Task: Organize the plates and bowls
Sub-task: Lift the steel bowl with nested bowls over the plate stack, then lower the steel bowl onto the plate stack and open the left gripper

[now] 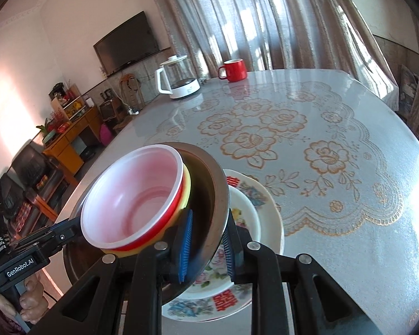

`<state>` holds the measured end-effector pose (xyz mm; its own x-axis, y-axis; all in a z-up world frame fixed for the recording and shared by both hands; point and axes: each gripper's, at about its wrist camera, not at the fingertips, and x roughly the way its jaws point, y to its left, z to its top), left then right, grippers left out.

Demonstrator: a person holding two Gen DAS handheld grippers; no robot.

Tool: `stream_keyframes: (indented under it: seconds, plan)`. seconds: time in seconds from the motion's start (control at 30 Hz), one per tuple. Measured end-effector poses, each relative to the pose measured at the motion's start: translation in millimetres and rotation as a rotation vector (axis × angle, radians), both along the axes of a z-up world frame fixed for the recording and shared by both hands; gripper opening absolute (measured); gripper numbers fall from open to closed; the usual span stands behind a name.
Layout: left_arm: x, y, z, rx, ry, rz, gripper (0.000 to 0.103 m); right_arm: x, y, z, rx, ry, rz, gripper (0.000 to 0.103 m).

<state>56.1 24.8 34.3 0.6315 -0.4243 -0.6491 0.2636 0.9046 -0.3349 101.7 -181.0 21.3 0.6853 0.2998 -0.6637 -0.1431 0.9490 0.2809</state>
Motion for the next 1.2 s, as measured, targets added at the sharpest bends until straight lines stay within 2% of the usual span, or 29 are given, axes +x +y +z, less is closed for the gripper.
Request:
stream_keyframes:
  seconds: [0.57, 0.93, 1.2]
  plan:
    - [16.0, -19.2, -24.8, 0.02, 0.072, -0.038, 0.025, 9.4, -20.3, -27.5, 0.013, 0.081, -0.043, 0.02]
    - [18.1, -25.1, -34.4, 0.039, 0.097, -0.059, 0.025, 12.9, -22.9, -36.2, 0.008, 0.108, -0.052, 0.02]
    - [16.4, -22.6, -34.9, 0.021, 0.105, -0.059, 0.026, 12.4, -21.9, -37.0, 0.017, 0.114, -0.045, 0.019]
